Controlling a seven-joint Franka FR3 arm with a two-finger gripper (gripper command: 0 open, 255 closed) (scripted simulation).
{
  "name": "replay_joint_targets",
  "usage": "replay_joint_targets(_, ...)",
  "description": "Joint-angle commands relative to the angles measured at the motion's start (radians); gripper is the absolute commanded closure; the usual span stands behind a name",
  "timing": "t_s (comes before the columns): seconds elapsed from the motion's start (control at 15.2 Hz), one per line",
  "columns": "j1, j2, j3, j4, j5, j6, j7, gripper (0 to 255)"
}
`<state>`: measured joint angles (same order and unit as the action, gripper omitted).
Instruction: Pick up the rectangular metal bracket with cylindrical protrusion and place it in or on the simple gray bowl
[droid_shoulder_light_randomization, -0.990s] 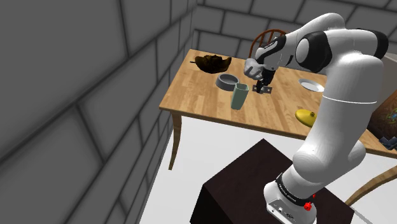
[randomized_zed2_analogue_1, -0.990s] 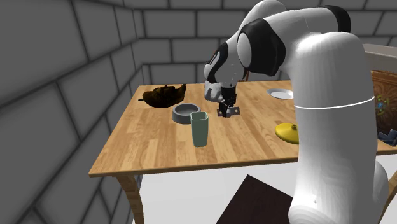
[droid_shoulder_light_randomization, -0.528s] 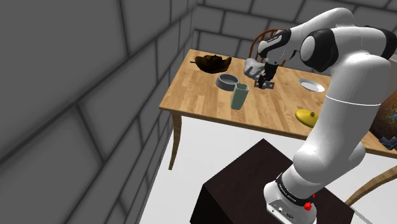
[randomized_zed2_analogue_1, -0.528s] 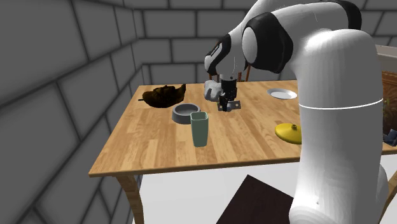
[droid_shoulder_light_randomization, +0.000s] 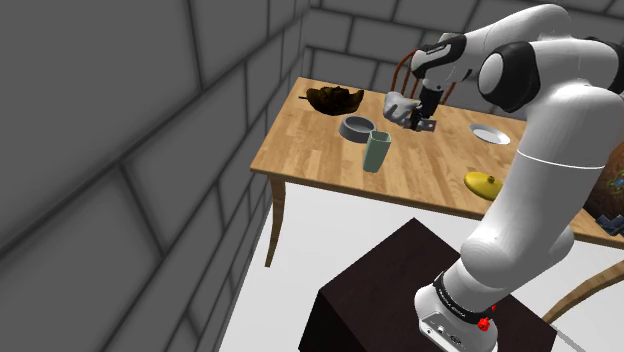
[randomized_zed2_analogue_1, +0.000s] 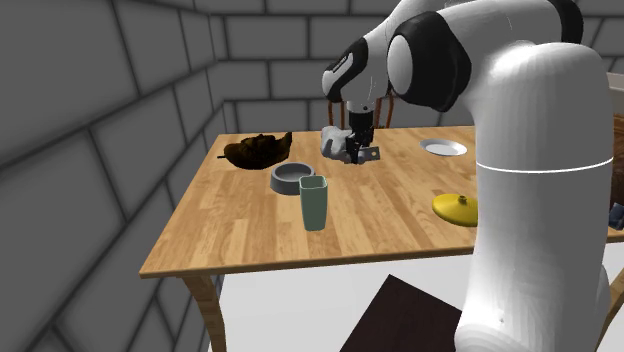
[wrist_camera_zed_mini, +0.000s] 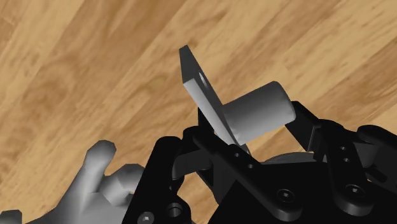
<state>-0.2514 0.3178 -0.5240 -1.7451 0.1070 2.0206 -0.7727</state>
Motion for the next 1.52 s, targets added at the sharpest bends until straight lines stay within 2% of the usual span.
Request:
replay_joint_targets(0.0, 0.002, -0.012, -0.003, 0.012, -0.007, -0.023, 0.003, 255)
replay_joint_targets(0.2, 0.01, -0.001, 0.004, 0.052, -0.005, -0.054, 0.021, 255)
replay_joint_targets(0.66, 0.047, 0.146, 0.057, 0.273, 0.043, -0.139, 0.125, 255)
replay_joint_targets(1.06, 0.052, 0.322, 0.101, 0.559, 0.085, -0.255, 0.214, 255)
replay_joint_targets(1.25, 0.035, 0.447, 0.125, 0.778, 0.108, -0.346, 0.263, 255)
replay_joint_targets(1.32, 0.021, 0.512, 0.136, 0.895, 0.117, -0.396, 0.285, 255)
replay_joint_targets(1.45, 0.029, 0.505, 0.136, 0.853, 0.116, -0.363, 0.283, 255)
